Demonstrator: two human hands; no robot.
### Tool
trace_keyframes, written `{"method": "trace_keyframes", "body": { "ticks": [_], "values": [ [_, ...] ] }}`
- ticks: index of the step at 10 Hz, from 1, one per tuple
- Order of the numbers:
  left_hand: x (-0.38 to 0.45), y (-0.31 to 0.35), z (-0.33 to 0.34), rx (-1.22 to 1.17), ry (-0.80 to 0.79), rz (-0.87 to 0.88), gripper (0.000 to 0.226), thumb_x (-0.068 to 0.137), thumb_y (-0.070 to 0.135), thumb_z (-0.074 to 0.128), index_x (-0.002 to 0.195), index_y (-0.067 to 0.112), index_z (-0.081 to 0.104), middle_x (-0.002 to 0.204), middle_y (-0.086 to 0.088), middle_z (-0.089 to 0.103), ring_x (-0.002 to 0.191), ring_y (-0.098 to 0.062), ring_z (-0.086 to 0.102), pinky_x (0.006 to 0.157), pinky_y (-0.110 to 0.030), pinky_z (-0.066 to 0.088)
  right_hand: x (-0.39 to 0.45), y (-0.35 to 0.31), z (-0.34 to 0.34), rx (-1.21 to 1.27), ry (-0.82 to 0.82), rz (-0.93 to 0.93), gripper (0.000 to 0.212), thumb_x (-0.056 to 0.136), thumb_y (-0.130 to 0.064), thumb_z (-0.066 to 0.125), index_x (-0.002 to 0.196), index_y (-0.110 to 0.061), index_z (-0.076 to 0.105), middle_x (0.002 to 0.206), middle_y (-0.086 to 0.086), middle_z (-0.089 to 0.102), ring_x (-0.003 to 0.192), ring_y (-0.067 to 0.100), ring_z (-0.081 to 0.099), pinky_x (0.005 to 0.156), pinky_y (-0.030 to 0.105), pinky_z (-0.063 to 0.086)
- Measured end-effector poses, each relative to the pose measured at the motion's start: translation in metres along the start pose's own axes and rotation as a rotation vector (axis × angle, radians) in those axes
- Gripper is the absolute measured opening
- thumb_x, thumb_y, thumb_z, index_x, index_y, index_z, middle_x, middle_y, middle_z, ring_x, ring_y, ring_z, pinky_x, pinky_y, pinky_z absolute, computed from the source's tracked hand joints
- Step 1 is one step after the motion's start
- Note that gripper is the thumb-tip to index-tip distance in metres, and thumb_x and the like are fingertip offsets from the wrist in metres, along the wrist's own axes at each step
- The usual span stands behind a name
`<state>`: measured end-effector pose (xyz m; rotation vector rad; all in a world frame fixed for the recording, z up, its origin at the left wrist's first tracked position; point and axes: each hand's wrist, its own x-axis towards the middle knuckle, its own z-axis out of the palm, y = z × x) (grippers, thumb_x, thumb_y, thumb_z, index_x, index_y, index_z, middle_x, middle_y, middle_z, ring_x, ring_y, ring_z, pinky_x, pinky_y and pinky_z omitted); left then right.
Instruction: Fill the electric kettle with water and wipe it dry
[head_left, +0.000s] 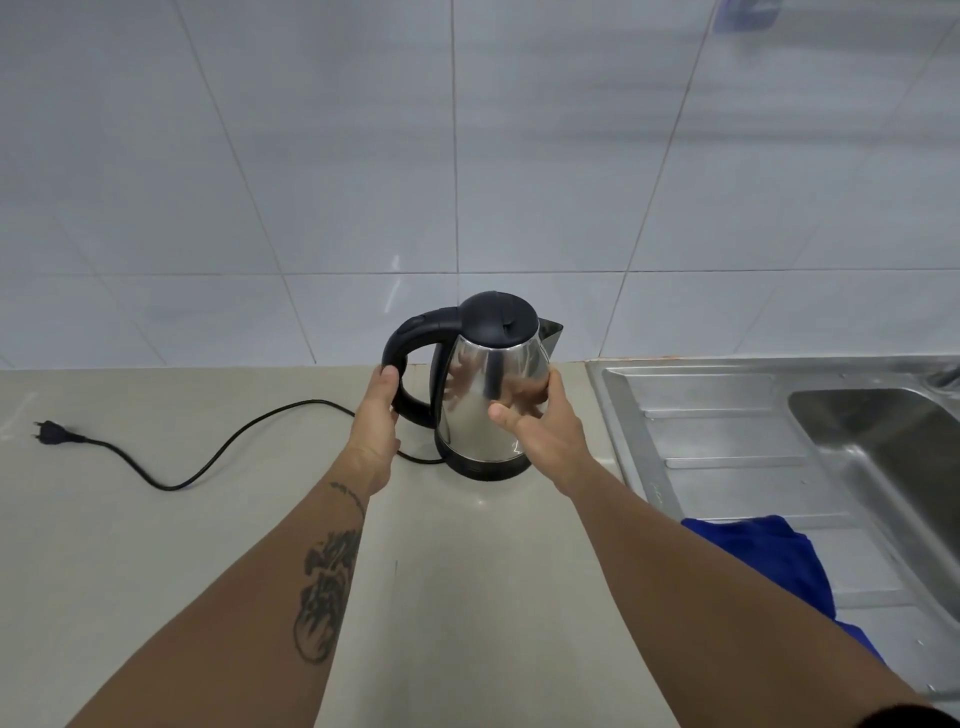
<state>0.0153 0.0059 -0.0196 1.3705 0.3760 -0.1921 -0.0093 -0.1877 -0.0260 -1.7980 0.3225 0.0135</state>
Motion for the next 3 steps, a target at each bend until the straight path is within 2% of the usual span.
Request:
{"method": "trace_keyframes", "body": {
  "ticks": [1, 2, 3],
  "values": [
    [0.001, -0.002, -0.003, 0.081, 0.013, 0.061, 0.049, 0.1, 0.051, 0.035, 0.146, 0.034, 0.039, 0.143, 0.01, 0.045, 0.139, -0.016, 0.036, 0.118, -0.047, 0.02, 0.004, 0.004, -0.006, -0.046, -0.06, 0.008, 0.053, 0.081, -0.033, 0.081, 0.121, -0.033, 0.046, 0.119, -0.017, 0.06, 0.125, 0.014, 0.055, 0.096, 0.032, 0.04],
    [-0.007, -0.008, -0.005, 0.27, 0.095, 0.113, 0.059, 0.092, 0.053, 0.041, 0.145, 0.028, 0.042, 0.146, 0.008, 0.047, 0.137, -0.018, 0.041, 0.116, -0.044, 0.027, -0.01, -0.007, -0.022, -0.136, -0.102, 0.004, 0.057, 0.088, -0.029, 0.075, 0.135, -0.024, 0.043, 0.123, -0.014, 0.05, 0.12, 0.011, 0.05, 0.096, 0.029, 0.036],
    [-0.029, -0.009, -0.001, 0.483, 0.208, 0.123, 0.053, 0.097, 0.041, 0.043, 0.146, 0.021, 0.042, 0.146, 0.002, 0.047, 0.133, -0.022, 0.043, 0.11, -0.039, 0.032, -0.02, -0.01, -0.042, -0.233, -0.06, 0.015, 0.082, 0.09, -0.035, 0.071, 0.158, -0.018, 0.028, 0.147, -0.005, 0.047, 0.138, 0.019, 0.043, 0.11, 0.033, 0.035]
  ]
}}
